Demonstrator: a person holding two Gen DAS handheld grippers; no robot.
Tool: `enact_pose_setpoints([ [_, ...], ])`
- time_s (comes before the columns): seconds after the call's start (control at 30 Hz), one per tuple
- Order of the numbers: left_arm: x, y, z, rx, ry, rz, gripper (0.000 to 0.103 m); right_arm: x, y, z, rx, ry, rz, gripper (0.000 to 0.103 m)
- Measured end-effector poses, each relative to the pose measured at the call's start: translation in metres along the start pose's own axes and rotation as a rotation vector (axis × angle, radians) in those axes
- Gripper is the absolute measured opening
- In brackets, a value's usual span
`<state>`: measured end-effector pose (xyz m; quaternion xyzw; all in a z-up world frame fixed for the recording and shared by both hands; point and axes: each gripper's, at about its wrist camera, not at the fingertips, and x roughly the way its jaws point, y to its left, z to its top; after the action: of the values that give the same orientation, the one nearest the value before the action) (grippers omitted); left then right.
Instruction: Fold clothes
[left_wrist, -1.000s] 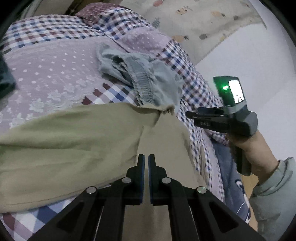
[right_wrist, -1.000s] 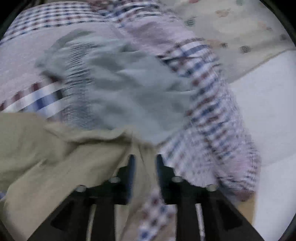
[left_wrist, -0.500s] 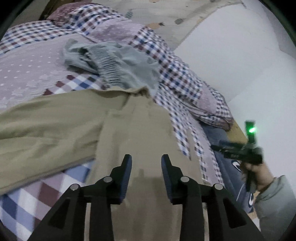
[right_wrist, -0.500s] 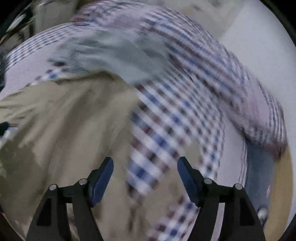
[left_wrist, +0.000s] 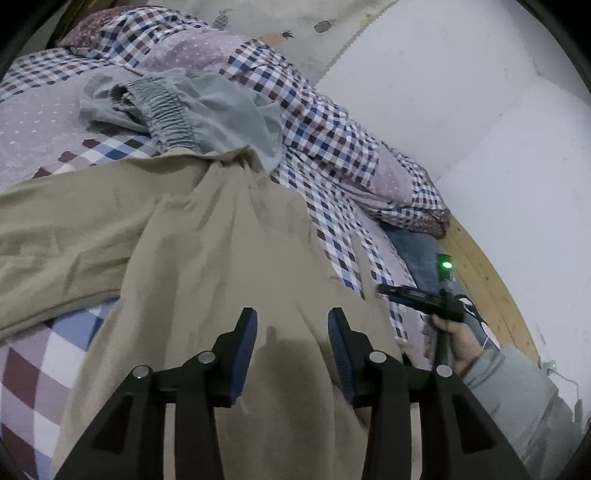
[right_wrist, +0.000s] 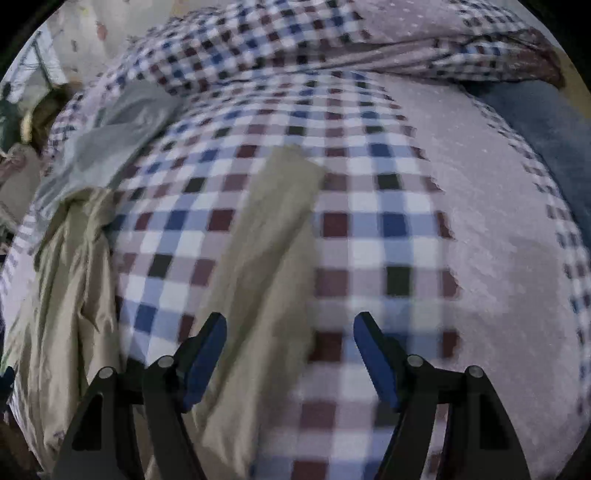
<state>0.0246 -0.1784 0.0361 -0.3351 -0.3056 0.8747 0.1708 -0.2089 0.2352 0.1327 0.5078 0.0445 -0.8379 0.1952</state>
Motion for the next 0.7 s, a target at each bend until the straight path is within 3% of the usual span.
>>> enact_pose_setpoints([
  [0.1,0.005,-0.008,-0.002,0.052,-0.006,0.008,0.042,0.021,0.008,0.0,-0.042,0.009,0.002,0.073],
  [0.23,0.012,-0.011,-0.003,0.094,-0.001,0.059,0.042,0.024,0.022,-0.007,-0.126,-0.032,0.021,0.004],
  [0.3,0.013,-0.008,-0.003,0.096,-0.001,0.08,0.042,0.009,0.016,-0.009,-0.124,-0.074,0.0,0.003],
  [0.37,0.011,-0.005,-0.003,0.096,-0.005,0.098,0.042,-0.024,-0.016,-0.01,-0.055,-0.152,-0.056,0.003],
  [0.53,0.009,0.004,-0.003,0.077,-0.008,0.13,0.042,-0.133,-0.125,-0.038,0.222,-0.327,-0.296,0.003],
  [0.7,0.005,0.008,-0.002,0.058,-0.019,0.145,0.042,-0.239,-0.196,-0.129,0.395,-0.425,-0.387,0.003],
])
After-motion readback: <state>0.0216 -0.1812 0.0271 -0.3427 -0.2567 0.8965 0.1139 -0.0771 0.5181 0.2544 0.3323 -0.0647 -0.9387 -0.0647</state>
